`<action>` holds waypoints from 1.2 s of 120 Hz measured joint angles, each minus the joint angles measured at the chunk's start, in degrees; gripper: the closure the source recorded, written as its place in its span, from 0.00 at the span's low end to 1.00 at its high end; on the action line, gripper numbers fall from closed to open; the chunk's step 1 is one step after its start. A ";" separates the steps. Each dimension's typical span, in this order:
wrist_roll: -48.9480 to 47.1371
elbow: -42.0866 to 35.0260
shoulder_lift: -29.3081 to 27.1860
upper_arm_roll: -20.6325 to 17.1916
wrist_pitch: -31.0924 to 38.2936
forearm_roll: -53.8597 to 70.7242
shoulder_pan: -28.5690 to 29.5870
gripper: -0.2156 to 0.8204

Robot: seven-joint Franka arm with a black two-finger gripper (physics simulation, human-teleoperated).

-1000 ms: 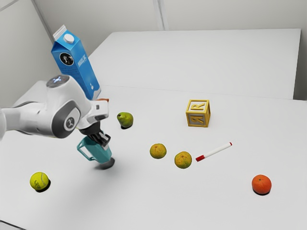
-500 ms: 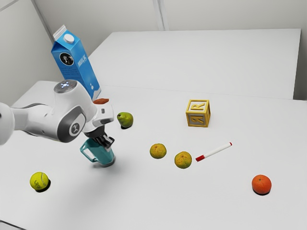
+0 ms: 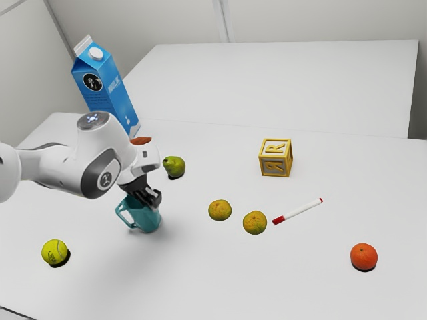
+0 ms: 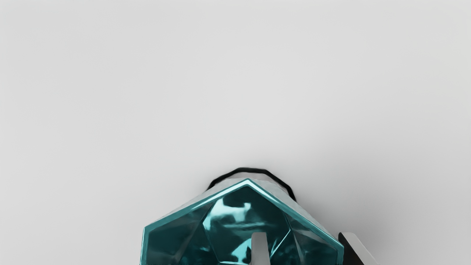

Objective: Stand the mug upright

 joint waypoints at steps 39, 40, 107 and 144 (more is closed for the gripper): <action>-0.61 2.78 -3.17 -0.27 -2.78 -1.28 0.00 0.33; -0.64 3.10 -3.20 -0.29 -3.11 -1.35 0.00 0.33; -5.57 33.02 3.30 -1.25 -36.23 -3.49 -0.21 0.24; -7.78 46.32 6.07 -1.42 -50.05 -3.29 -0.14 0.23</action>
